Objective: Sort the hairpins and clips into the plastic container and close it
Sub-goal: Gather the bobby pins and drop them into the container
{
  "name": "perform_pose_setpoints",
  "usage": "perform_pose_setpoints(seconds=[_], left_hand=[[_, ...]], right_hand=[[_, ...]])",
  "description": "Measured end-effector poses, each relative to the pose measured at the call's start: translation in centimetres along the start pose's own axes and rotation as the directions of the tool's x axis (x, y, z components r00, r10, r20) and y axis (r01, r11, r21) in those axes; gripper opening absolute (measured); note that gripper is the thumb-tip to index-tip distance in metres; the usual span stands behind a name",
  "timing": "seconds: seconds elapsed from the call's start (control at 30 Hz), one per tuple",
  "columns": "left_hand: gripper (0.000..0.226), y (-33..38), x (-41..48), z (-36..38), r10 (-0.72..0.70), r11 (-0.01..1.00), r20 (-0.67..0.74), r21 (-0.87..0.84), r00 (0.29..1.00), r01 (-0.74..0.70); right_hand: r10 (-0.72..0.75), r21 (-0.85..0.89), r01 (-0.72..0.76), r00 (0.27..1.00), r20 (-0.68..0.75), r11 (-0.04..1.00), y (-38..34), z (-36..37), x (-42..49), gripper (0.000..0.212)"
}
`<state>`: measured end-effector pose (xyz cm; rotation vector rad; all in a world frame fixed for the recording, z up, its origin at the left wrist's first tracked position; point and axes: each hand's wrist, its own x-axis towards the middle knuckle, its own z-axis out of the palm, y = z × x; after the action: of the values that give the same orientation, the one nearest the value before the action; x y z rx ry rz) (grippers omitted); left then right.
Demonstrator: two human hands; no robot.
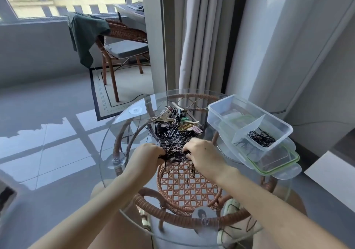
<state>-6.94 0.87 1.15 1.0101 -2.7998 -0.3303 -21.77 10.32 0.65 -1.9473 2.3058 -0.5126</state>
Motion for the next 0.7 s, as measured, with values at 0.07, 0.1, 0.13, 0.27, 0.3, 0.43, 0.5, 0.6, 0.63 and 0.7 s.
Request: perform_pose_setpoints(seconds=[0.07,0.1,0.13,0.27,0.3,0.43,0.5,0.6,0.63,0.7], left_hand=[[0.019,0.2,0.2,-0.1,-0.021,1.000,0.022,0.011,1.000,0.021],[0.018,0.2,0.3,-0.2,-0.033,0.999,0.035,0.022,0.999,0.032],[0.017,0.2,0.4,-0.2,-0.045,0.998,0.041,0.034,0.998,0.043],[0.015,0.4,0.9,-0.7,-0.070,0.995,0.043,0.073,0.997,0.067],[0.015,0.6,1.0,-1.0,-0.072,0.993,0.045,0.094,0.996,0.067],[0.021,1.3,1.0,-2.2,-0.083,0.983,0.055,0.168,0.995,0.073],[0.020,1.6,1.0,-2.8,-0.083,0.978,0.068,0.199,0.994,0.068],[0.021,2.0,1.1,-3.7,-0.077,0.974,0.063,0.216,0.995,0.062],[0.021,2.1,1.1,-3.9,-0.079,0.973,0.061,0.221,0.995,0.064],[0.021,2.4,1.2,-4.2,-0.083,0.967,0.059,0.245,0.995,0.066]], right_hand=[[-0.028,0.030,0.029,0.999,-0.027,0.999,0.3,-1.0,-0.4,0.018],[-0.037,0.050,0.039,0.998,-0.042,0.998,0.5,-1.6,-0.6,0.020],[-0.045,0.069,0.049,0.997,-0.058,0.996,0.6,-2.3,-0.8,0.021],[-0.031,0.145,0.048,0.993,-0.117,0.988,1.0,-5.0,-1.4,0.018],[-0.023,0.161,0.044,0.991,-0.132,0.986,1.0,-5.8,-1.6,0.017],[0.058,0.266,-0.009,0.983,-0.174,0.964,1.8,-9.0,-2.4,0.014],[0.104,0.322,-0.042,0.978,-0.179,0.946,2.4,-10.6,-2.9,0.012],[0.171,0.365,-0.101,0.971,-0.165,0.925,4.1,-13.4,-3.8,0.011],[0.192,0.352,-0.130,0.971,-0.146,0.927,4.8,-14.5,-4.2,0.011],[0.233,0.272,-0.203,0.969,-0.080,0.941,6.6,-16.4,-4.6,0.013]])
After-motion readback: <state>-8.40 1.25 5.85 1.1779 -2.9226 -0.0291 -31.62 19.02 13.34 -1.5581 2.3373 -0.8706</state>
